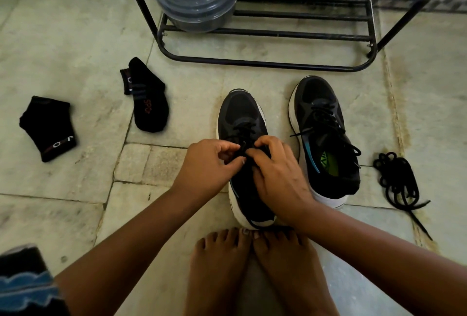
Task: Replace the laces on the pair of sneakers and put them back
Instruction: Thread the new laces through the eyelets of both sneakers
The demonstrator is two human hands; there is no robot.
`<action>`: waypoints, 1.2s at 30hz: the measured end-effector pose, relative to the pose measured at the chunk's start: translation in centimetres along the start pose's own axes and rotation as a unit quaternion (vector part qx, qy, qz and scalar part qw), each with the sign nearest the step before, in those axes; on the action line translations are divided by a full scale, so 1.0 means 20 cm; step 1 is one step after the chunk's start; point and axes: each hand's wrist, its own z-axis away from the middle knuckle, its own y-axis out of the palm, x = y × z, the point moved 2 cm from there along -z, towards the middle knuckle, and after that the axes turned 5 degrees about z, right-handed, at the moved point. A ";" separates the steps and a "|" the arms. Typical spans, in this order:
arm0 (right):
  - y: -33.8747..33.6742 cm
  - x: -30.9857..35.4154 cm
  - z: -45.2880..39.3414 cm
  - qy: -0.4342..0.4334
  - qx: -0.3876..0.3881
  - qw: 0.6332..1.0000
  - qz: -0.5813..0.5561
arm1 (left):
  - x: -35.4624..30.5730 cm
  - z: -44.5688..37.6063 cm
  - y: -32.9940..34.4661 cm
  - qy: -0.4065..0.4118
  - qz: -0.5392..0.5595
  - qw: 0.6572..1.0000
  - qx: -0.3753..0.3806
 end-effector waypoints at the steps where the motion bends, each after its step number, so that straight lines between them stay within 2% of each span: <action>1: 0.00 0.00 -0.01 0.002 0.000 1.000 -0.011 | 0.01 0.00 -0.01 -0.017 0.026 1.000 -0.002; 5: -0.03 -0.01 -0.06 -0.002 -0.007 1.000 -0.001 | 0.05 0.00 -0.01 -0.058 0.123 0.991 0.016; 9: -0.05 0.00 -0.13 0.017 0.029 0.999 0.005 | 0.04 0.00 0.00 -0.062 0.167 0.983 0.038; 12: -0.08 0.00 -0.17 0.024 0.042 0.999 0.010 | 0.05 0.01 0.00 -0.049 0.160 0.985 0.035; 17: -0.09 0.03 -0.19 -0.025 0.046 0.998 0.034 | 0.07 0.01 0.01 -0.042 0.122 0.991 0.026; 20: -0.10 0.03 -0.16 -0.013 0.037 0.999 -0.035 | 0.12 0.02 0.01 -0.055 0.072 0.996 -0.019; 23: -0.13 0.01 -0.11 0.050 0.033 0.979 -0.196 | 0.19 0.01 0.00 -0.109 0.080 0.990 -0.044; 25: -0.18 0.02 -0.09 0.111 0.018 0.923 -0.367 | 0.21 0.00 0.01 -0.140 0.091 0.986 -0.029; 26: -0.22 0.03 -0.10 0.132 0.002 0.872 -0.471 | 0.21 0.00 0.01 -0.144 0.093 0.985 -0.019; 27: -0.27 0.03 -0.12 0.145 -0.011 0.797 -0.586 | 0.21 0.00 0.02 -0.140 0.093 0.986 -0.011; 29: -0.37 0.03 -0.18 0.162 -0.015 0.617 -0.770 | 0.19 0.00 0.03 -0.121 0.090 0.989 0.000; 30: -0.42 0.02 -0.20 0.170 -0.014 0.554 -0.815 | 0.18 0.00 0.04 -0.106 0.078 0.991 0.006; 31: -0.44 -0.01 -0.23 0.183 -0.010 0.535 -0.825 | 0.18 0.01 0.04 -0.090 0.057 0.994 0.009; 32: -0.46 -0.04 -0.24 0.197 -0.001 0.564 -0.802 | 0.17 0.01 0.04 -0.073 0.031 0.997 0.010; 33: -0.46 -0.08 -0.25 0.211 0.011 0.648 -0.732 | 0.17 0.01 0.03 -0.059 0.012 0.998 0.009; 34: -0.45 -0.11 -0.24 0.218 0.033 0.769 -0.601 | 0.17 0.00 0.03 -0.051 0.000 0.999 0.008; 35: -0.43 -0.14 -0.22 0.201 0.061 0.886 -0.413 | 0.17 0.00 0.03 -0.047 -0.006 0.999 0.006; 36: -0.41 -0.15 -0.20 0.163 0.103 0.954 -0.230 | 0.17 0.00 0.03 -0.047 -0.009 0.999 0.007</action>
